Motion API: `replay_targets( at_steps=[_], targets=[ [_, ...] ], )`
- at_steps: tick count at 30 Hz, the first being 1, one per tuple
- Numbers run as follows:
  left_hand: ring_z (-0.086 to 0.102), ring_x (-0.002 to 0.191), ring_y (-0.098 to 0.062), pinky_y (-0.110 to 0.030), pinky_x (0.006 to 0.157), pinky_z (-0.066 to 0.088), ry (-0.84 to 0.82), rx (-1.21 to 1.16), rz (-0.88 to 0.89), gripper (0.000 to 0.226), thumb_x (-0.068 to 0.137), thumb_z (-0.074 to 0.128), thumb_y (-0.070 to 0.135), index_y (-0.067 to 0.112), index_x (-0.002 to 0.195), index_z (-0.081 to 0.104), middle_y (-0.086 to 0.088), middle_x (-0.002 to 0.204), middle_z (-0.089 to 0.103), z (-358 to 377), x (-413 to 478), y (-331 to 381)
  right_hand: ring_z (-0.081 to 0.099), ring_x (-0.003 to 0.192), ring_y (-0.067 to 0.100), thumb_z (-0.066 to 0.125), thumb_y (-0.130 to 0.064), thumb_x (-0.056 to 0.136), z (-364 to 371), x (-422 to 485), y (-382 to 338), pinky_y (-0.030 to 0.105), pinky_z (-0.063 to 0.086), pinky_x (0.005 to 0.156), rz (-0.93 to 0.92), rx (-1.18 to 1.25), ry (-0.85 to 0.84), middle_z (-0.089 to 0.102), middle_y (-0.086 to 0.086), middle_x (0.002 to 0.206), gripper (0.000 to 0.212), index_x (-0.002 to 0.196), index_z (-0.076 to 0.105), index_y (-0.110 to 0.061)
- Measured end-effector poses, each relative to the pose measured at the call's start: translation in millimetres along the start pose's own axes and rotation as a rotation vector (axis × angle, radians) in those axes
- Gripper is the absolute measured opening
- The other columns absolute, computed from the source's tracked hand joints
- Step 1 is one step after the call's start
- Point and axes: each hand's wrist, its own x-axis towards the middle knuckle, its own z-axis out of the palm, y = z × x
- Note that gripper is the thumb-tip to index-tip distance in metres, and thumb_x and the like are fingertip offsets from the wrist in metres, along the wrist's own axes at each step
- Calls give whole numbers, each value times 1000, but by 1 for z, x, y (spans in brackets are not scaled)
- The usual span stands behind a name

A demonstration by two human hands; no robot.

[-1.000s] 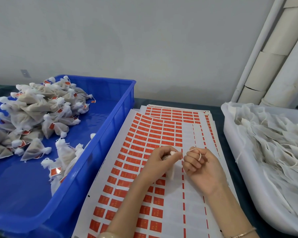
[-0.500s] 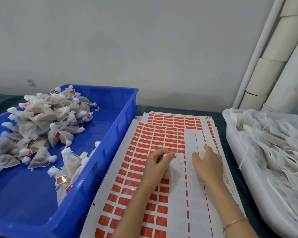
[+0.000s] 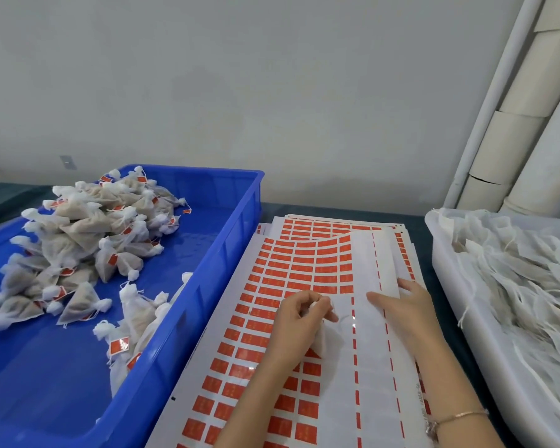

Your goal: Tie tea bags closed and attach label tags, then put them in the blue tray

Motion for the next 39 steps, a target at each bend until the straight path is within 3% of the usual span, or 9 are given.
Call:
replay_targets(
  at_steps=[3, 5, 9, 14, 21, 26, 30, 34, 39],
  targets=[
    [61, 58, -5, -8, 48, 43, 25, 139, -102, 16, 94, 56, 34, 29, 82, 65, 11, 71, 66, -8, 11, 12, 68, 75, 21, 75, -28, 81, -13, -2, -4, 34, 52, 59, 32, 12, -133, 64, -7, 87, 26, 94, 53, -30],
    [61, 61, -5, -6, 41, 39, 77, 212, -112, 5, 94, 57, 35, 32, 92, 61, 15, 79, 62, -13, 22, 23, 69, 82, 28, 74, -23, 83, -19, -5, -6, 46, 56, 74, 33, 28, -206, 69, 1, 95, 26, 102, 57, -27],
    [63, 72, -6, -11, 50, 51, 102, 336, -20, 19, 95, 56, 28, 42, 106, 48, 13, 98, 61, -6, 40, 34, 68, 91, 34, 71, -15, 85, -26, -11, -9, 57, 52, 88, 68, 73, -317, 70, 9, 104, 29, 111, 58, -20],
    [61, 92, -5, -13, 77, 49, -31, 580, 136, 20, 98, 51, 25, 36, 112, 61, 14, 120, 62, 16, 40, 15, 69, 92, 35, 71, -15, 85, -28, -14, -11, 57, 52, 89, 80, 163, -386, 72, 10, 101, 30, 112, 59, -19],
    [55, 87, 0, -13, 77, 45, -57, 585, 200, 37, 83, 63, 55, 43, 118, 62, 20, 121, 61, 20, 36, 2, 68, 94, 36, 66, -18, 89, -26, -8, -4, 56, 51, 90, 97, 202, -410, 72, 11, 99, 24, 112, 59, -22],
    [58, 90, -1, -17, 81, 48, -23, 601, 179, 41, 82, 66, 54, 40, 120, 64, 16, 123, 63, 20, 41, 4, 68, 93, 35, 66, -20, 89, -24, -5, -2, 53, 52, 90, 138, 226, -392, 71, 11, 101, 24, 110, 57, -24],
    [54, 75, 1, -9, 70, 41, -30, 576, 191, 37, 83, 67, 47, 32, 117, 68, 12, 114, 68, 23, 41, 1, 68, 85, 30, 68, -23, 87, -22, -6, 1, 40, 55, 71, 134, 208, -352, 71, 8, 92, 17, 100, 57, -26],
    [51, 68, 2, -8, 62, 35, -34, 577, 203, 34, 86, 66, 43, 28, 116, 69, 15, 99, 68, 25, 38, -1, 66, 94, 34, 68, -24, 87, -22, -7, 0, 53, 50, 92, 149, 205, -361, 70, 11, 98, 17, 100, 57, -24],
    [52, 72, 2, -7, 67, 37, -47, 534, 198, 31, 88, 65, 38, 26, 117, 69, 11, 105, 70, 25, 39, -3, 66, 95, 34, 68, -24, 87, -23, -9, -1, 55, 48, 95, 138, 194, -364, 70, 10, 98, 17, 100, 57, -24]
  ],
)
